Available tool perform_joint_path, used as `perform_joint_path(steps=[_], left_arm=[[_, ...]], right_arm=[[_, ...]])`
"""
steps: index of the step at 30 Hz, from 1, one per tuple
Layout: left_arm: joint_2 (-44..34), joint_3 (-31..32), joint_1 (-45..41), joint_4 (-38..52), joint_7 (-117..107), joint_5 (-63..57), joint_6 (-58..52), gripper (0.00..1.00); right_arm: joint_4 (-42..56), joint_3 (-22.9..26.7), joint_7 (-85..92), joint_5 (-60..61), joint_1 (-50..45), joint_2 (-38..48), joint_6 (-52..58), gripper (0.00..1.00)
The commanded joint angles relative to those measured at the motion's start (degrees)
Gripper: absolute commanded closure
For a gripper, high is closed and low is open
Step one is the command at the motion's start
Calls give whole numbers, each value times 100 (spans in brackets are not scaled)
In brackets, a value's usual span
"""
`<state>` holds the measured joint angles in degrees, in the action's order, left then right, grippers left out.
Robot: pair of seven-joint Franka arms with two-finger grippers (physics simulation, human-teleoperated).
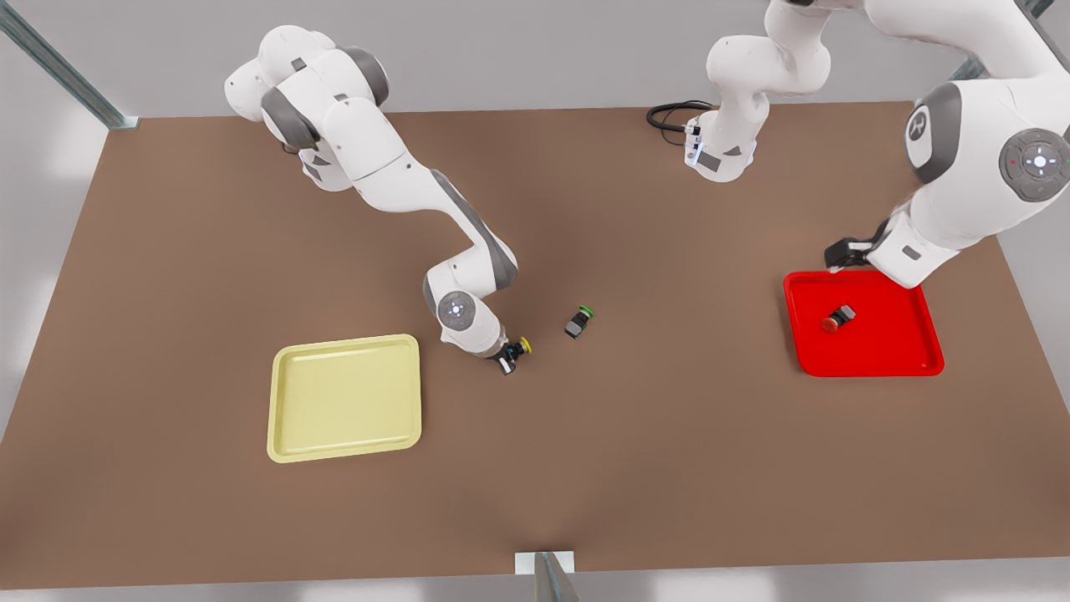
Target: Place the switches on the corresponding trays according to their colors
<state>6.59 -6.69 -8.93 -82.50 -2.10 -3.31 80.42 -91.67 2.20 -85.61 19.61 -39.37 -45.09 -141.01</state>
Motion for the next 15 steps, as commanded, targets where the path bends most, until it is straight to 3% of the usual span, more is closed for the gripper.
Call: perform_joint_path(steps=[1, 7, 9, 15], left_arm=[[9, 10, 6, -2, 17, 23, 0, 0], [9, 10, 190, 6, 70, 58, -97, 0], [-8, -16, 208, 15, 78, 23, -53, 0], [-8, 10, 208, 6, 70, 49, -53, 0]], right_arm=[[0, 0, 0, -1, 0, 0, 4, 56], [-263, 0, 272, -18, 17, 387, 56, 56], [-343, 0, 589, -27, 105, 607, 522, 56], [-1608, 0, 2504, -53, 993, 1793, 1049, 56]])
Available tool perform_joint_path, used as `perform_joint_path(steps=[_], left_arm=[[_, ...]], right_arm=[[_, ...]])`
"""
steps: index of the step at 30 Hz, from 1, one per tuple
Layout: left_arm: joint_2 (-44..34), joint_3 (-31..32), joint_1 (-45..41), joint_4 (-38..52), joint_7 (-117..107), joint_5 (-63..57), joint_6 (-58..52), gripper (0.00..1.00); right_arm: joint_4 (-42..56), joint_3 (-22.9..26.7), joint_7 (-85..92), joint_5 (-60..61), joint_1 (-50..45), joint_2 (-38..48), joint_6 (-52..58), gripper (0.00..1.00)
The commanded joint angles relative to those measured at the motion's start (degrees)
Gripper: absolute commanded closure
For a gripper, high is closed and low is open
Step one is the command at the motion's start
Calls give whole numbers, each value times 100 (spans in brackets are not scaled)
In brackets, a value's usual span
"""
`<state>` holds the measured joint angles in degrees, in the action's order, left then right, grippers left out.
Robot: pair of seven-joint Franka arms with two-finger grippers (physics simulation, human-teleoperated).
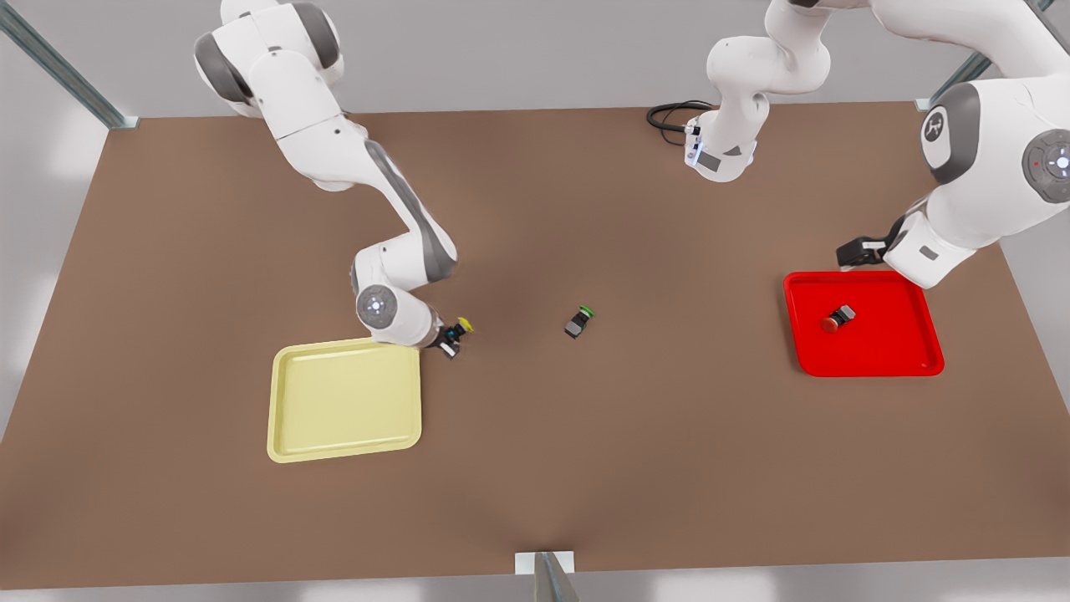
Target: Place the switches on the corresponding trays according to their colors
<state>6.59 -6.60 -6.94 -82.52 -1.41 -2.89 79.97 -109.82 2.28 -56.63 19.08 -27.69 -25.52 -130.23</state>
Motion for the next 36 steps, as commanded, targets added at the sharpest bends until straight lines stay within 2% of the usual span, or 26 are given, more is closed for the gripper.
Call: perform_joint_path(steps=[1, 3, 7, 11, 14, 16, 24, 28, 29, 30, 31, 33, 34, 36], left_arm=[[0, 0, 9, -1, 0, 7, 1, 0], [0, -8, 17, 7, 0, 25, 10, 0], [18, -17, 17, -1, 0, 25, 10, 0], [35, -17, 9, -1, 0, 25, 19, 0], [44, -17, 0, -1, 0, 25, 19, 0], [44, -17, 0, -1, 0, 25, 27, 0], [35, -17, 0, -19, 0, 25, 19, 0], [44, 0, -18, 7, 9, 25, 62, 0], [70, -8, -53, 7, 9, 16, 71, 0], [79, 0, -62, -1, 9, 25, 133, 0], [88, 9, -53, 7, 9, 60, 133, 0], [79, 0, 0, 7, 9, 113, 142, 0], [71, 0, 0, 7, 9, 113, 142, 0], [71, -8, 0, -1, 18, 148, 159, 0]], right_arm=[[-66, 1, 178, -10, 62, 64, 59, 56], [-488, 53, 1224, -28, 580, 381, 200, 56], [-575, 695, 2517, -45, 870, 205, 314, 56], [-514, 818, 2526, -151, 888, -111, 227, 56], [-84, 976, 2534, -230, 888, -550, -116, 56], [-13, 985, 2526, -238, 879, -700, -319, 0], [31, 976, 2499, -230, 862, -498, -204, 0], [610, 985, 2543, -422, 914, -68, 955, 0], [961, 941, 3727, -1222, 941, 47, 1649, 0], [1559, 924, 5871, -1390, 941, 20, 2528, 0], [1771, 915, 6823, -1714, 941, 327, 2863, 0], [1710, 809, 6490, -2005, 958, 1900, 3645, 0], [1718, 730, 5999, -2128, 967, 2383, 3794, 0], [1789, 756, 5918, -2155, 1020, 2648, 4032, 0]])
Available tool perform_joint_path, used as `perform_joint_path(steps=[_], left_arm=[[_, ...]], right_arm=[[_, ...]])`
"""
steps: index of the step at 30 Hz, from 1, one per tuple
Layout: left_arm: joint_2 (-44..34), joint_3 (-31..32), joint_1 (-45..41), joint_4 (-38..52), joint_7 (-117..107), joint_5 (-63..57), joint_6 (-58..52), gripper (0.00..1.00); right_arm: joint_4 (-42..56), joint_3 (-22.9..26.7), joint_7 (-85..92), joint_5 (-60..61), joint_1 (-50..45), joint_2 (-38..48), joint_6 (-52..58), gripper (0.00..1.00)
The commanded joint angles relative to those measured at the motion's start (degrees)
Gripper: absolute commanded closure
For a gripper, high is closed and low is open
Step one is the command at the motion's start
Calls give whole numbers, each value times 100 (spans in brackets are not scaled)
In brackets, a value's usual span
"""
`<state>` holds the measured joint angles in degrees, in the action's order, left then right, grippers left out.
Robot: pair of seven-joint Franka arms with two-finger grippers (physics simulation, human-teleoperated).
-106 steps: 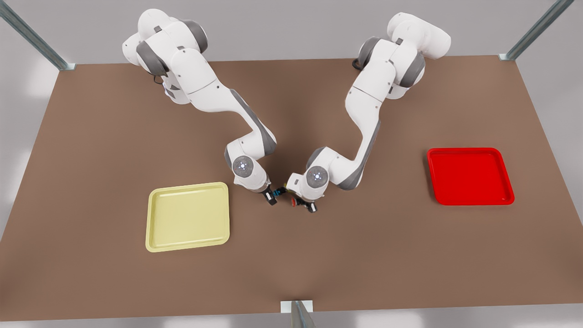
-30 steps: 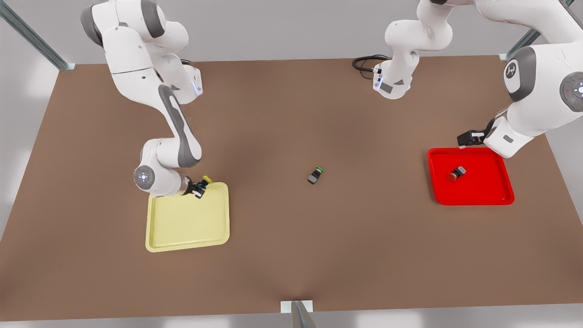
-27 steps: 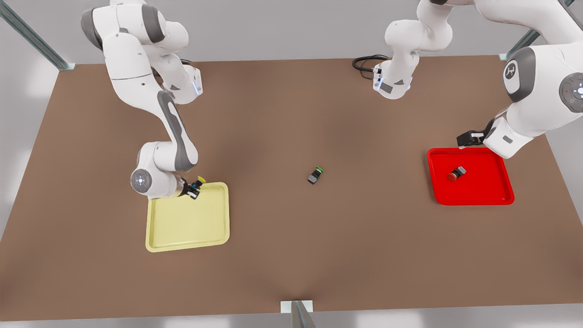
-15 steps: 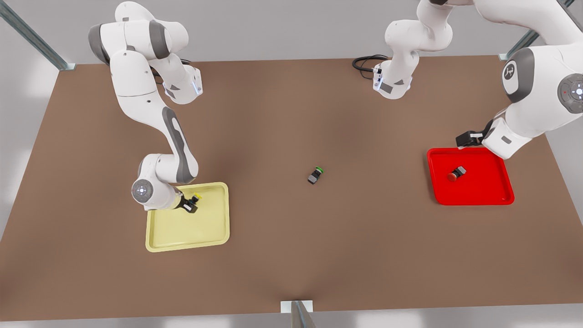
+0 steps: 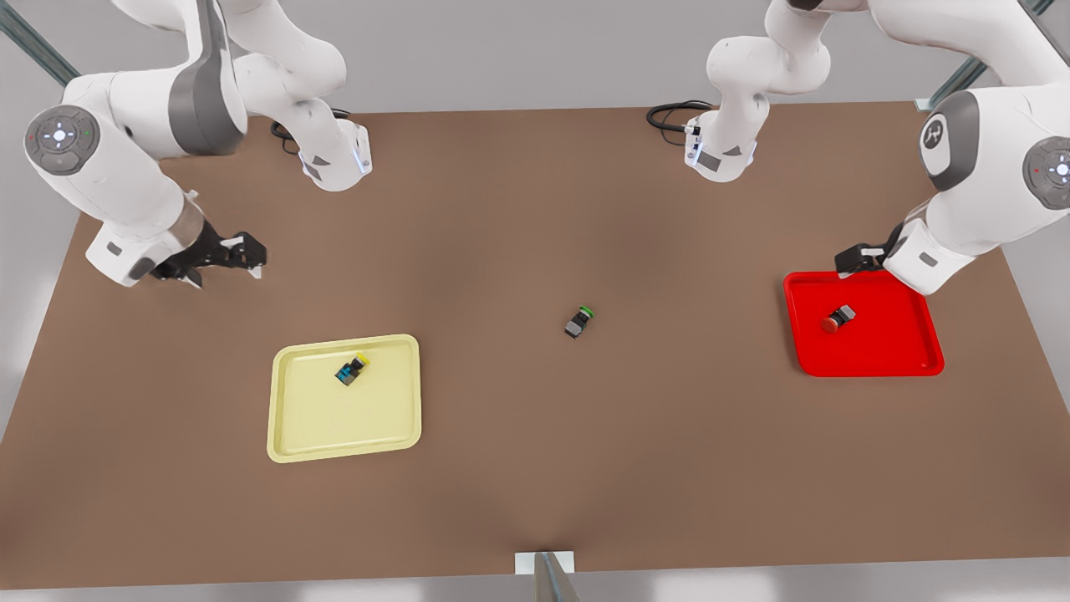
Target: Place the switches on the corresponding trays according to their colors
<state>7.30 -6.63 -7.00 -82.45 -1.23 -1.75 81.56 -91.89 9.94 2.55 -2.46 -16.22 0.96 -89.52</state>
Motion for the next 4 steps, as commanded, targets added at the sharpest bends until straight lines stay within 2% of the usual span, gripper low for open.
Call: perform_joint_path(steps=[1, 4], left_arm=[[0, 3, 6, 1, 0, 35, 0, 0], [0, 3, -3, 1, 35, 35, -26, 0]], right_arm=[[4, -1, -8, -9, -118, -8, 39, 0], [92, -1, -8, -9, -92, -61, 145, 0]])
